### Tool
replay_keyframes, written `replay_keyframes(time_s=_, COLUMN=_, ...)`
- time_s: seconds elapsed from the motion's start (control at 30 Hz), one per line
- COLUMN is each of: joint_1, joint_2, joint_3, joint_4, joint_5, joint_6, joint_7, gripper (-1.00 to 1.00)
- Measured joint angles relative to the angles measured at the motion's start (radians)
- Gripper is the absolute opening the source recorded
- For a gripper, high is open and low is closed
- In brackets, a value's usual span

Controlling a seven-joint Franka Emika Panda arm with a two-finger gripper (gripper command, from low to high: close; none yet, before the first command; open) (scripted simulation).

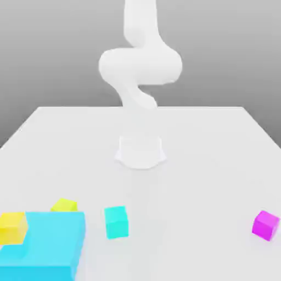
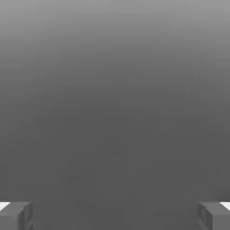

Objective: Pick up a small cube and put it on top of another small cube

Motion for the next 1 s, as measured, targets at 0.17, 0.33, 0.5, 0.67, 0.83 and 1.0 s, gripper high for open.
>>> replay_keyframes(time_s=0.17, joint_1=-0.036, joint_2=0.189, joint_3=-0.092, joint_4=-0.118, joint_5=0.002, joint_6=0.126, joint_7=-0.051, gripper=0.00)
replay_keyframes(time_s=0.33, joint_1=-0.076, joint_2=0.374, joint_3=-0.179, joint_4=-0.234, joint_5=0.011, joint_6=0.250, joint_7=-0.106, gripper=0.00)
replay_keyframes(time_s=0.5, joint_1=-0.121, joint_2=0.561, joint_3=-0.260, joint_4=-0.350, joint_5=0.027, joint_6=0.374, joint_7=-0.166, gripper=0.00)
replay_keyframes(time_s=0.67, joint_1=-0.193, joint_2=0.743, joint_3=-0.311, joint_4=-0.454, joint_5=0.058, joint_6=0.496, joint_7=-0.233, gripper=0.00)
replay_keyframes(time_s=0.83, joint_1=-0.291, joint_2=0.919, joint_3=-0.175, joint_4=-0.435, joint_5=0.238, joint_6=0.628, joint_7=-0.373, gripper=0.00)
replay_keyframes(time_s=1.0, joint_1=-0.392, joint_2=1.011, joint_3=-0.059, joint_4=-0.416, joint_5=0.300, joint_6=0.701, joint_7=-0.419, gripper=-1.00)
